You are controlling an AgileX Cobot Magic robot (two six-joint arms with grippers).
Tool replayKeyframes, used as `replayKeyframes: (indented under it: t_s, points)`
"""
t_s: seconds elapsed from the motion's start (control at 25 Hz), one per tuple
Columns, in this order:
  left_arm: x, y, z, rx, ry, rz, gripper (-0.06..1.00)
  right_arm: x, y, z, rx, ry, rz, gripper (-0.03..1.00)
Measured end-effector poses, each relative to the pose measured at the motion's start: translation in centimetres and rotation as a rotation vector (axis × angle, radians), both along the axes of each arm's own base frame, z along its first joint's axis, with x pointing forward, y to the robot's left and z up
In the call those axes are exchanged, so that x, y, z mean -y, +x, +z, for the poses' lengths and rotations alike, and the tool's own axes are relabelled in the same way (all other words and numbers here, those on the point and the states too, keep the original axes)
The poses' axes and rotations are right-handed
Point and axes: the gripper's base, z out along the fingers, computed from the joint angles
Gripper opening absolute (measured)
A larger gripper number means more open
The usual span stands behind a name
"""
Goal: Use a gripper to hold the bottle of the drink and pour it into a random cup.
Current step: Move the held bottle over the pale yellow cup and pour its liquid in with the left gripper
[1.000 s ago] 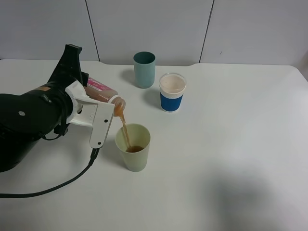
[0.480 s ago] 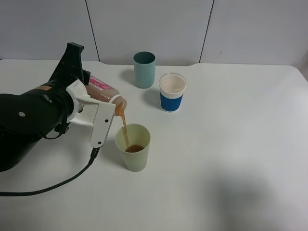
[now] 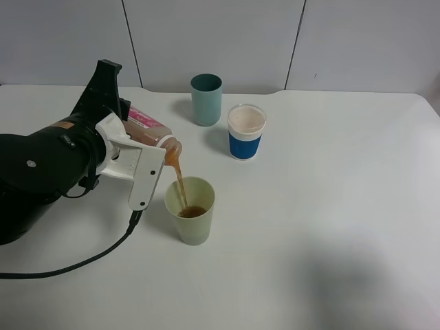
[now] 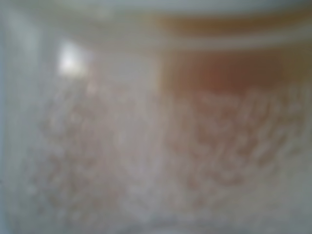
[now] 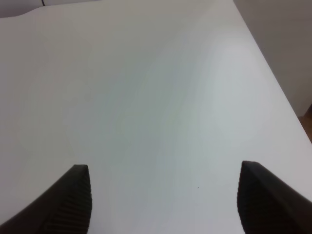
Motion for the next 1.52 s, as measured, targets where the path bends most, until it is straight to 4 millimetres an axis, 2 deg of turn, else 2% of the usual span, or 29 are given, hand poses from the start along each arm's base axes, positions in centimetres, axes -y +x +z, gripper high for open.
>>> replayKeyframes:
  t_s: [1.24,1.52]
  points:
    - [0.3,0.0,0.2,0.053,0.048,-0.082,0.36,0.0,0.0,0.0,0.0,0.0,0.0,0.63]
    - [1.5,-0.9,0.3,0.068,0.053,-0.148,0.36,0.0,0.0,0.0,0.0,0.0,0.0,0.63]
